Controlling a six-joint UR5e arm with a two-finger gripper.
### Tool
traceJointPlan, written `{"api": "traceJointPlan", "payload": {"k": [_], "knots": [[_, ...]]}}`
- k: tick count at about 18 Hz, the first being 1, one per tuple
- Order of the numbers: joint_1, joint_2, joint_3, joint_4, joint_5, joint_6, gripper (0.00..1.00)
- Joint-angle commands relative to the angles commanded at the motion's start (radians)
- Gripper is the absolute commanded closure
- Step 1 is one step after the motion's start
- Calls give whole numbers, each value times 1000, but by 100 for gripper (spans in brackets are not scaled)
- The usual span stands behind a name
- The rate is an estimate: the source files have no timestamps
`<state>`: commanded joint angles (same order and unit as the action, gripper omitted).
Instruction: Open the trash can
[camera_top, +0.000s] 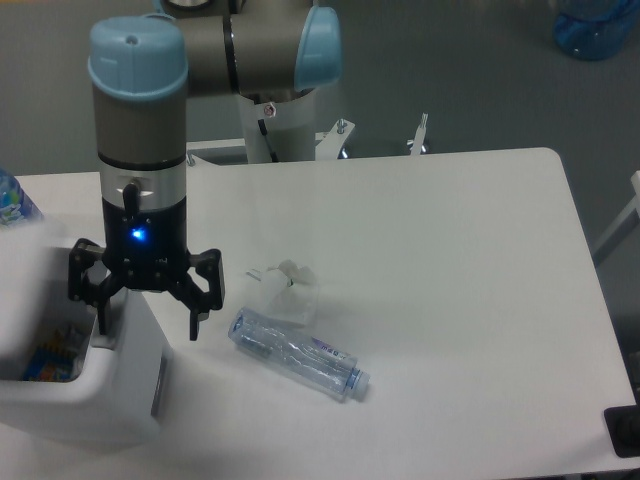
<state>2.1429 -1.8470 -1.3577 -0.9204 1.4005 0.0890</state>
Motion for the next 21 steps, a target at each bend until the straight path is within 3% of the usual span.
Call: {"api": "traceJointPlan", "payload": {"k": [9,13,16,21], "knots": [[121,6,23,0,18,29,0],[150,26,15,-17,58,154,0],[166,29,9,-69,120,285,0],[206,52,-4,-138,123,431,0]]}}
